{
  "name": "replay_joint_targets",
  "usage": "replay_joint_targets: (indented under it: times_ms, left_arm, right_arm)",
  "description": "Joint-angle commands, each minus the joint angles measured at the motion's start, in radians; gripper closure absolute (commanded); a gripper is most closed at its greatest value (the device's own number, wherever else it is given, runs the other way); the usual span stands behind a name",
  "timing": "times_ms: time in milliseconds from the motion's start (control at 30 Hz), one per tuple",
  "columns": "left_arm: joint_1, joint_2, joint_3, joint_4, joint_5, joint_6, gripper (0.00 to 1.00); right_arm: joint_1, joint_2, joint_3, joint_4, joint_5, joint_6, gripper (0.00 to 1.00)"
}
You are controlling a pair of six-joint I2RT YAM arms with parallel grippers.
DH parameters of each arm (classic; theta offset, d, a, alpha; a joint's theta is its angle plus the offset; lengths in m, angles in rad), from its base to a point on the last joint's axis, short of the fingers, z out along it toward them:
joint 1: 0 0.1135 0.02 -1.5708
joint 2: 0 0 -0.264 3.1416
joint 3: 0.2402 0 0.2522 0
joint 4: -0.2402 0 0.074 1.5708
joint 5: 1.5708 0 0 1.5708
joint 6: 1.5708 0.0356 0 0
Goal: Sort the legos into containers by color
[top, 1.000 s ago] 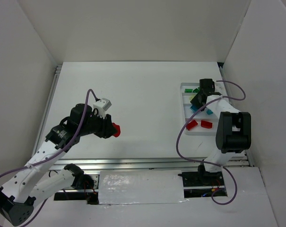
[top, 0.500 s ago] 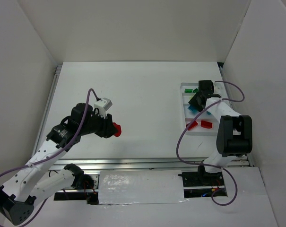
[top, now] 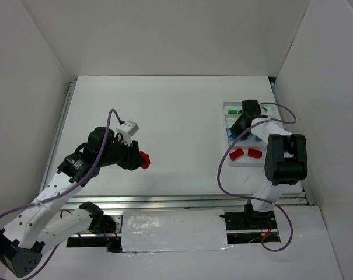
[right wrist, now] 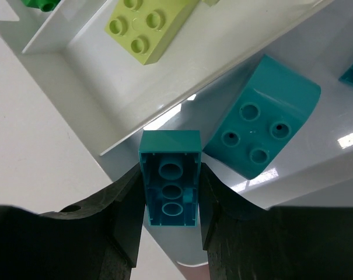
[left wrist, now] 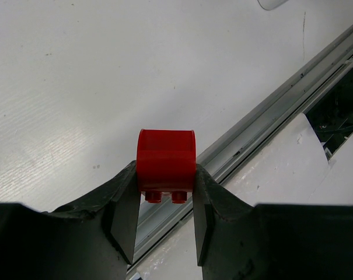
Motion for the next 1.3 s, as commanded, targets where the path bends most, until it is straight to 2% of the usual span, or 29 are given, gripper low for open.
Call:
replay_joint_targets:
  times_ms: [0, 167, 367, 400, 433, 467, 533, 600, 733, 833, 1033, 1067, 1133, 1167, 1200, 1233, 1267]
  left_arm:
    - [0.005, 0.000, -0.003, 0.034, 0.021, 0.028, 1.00]
    - [0.005, -0.005, -0.002, 0.037, 0.024, 0.028, 1.00]
    - [0.005, -0.003, -0.002, 0.034, 0.022, 0.027, 1.00]
    - [0.005, -0.008, -0.002, 0.034, 0.018, 0.025, 1.00]
    - [0.003, -0.009, -0.002, 0.035, 0.016, 0.025, 1.00]
    - [0.005, -0.011, -0.002, 0.034, 0.013, 0.025, 1.00]
    - [0.003, -0.011, -0.002, 0.034, 0.015, 0.025, 1.00]
    - [0.005, -0.008, 0.000, 0.034, 0.018, 0.027, 1.00]
    - [0.005, -0.001, 0.003, 0.032, 0.016, 0.027, 1.00]
    - [0.003, -0.006, 0.003, 0.035, 0.010, 0.025, 1.00]
    - [0.005, -0.021, 0.024, 0.059, 0.018, -0.005, 1.00]
    - [0.005, -0.020, 0.030, 0.078, 0.059, -0.036, 1.00]
    - [0.005, -0.017, 0.046, 0.124, 0.123, -0.073, 1.00]
    - [0.005, -0.018, 0.049, 0.194, 0.207, -0.120, 1.00]
    - [0.005, -0.018, 0.047, 0.242, 0.253, -0.151, 1.00]
    - [0.005, -0.020, 0.043, 0.295, 0.299, -0.181, 1.00]
    - [0.005, -0.021, 0.037, 0.404, 0.386, -0.244, 1.00]
  right_arm:
    - [0.001, -0.010, 0.050, -0.028, 0.061, 0.011, 1.00]
    - [-0.011, -0.049, 0.036, -0.042, 0.082, 0.012, 1.00]
    - [-0.009, -0.028, 0.048, -0.048, 0.066, 0.001, 0.89]
    - [-0.011, -0.019, 0.048, -0.045, 0.062, 0.001, 0.85]
    - [-0.009, -0.014, 0.050, -0.045, 0.055, 0.001, 0.73]
    - [-0.011, -0.014, 0.048, -0.041, 0.047, 0.000, 0.67]
    - [-0.009, -0.022, 0.041, -0.025, 0.026, -0.006, 0.57]
    - [-0.009, -0.026, 0.045, -0.025, 0.010, -0.011, 0.47]
    - [-0.009, -0.060, 0.053, -0.030, 0.003, -0.019, 0.36]
    - [-0.008, -0.101, 0.056, -0.036, 0.012, -0.022, 0.31]
    - [0.006, -0.213, 0.059, -0.071, -0.014, -0.045, 0.31]
    - [0.080, -0.285, 0.047, -0.049, -0.036, -0.054, 0.31]
    - [0.145, -0.359, -0.005, 0.005, -0.214, -0.121, 0.26]
    - [0.226, -0.426, -0.028, 0.089, -0.315, -0.152, 0.15]
    - [0.266, -0.454, -0.066, 0.125, -0.424, -0.184, 0.13]
    - [0.309, -0.479, -0.083, 0.155, -0.632, -0.213, 0.13]
    - [0.389, -0.532, -0.111, 0.245, -0.717, -0.207, 0.14]
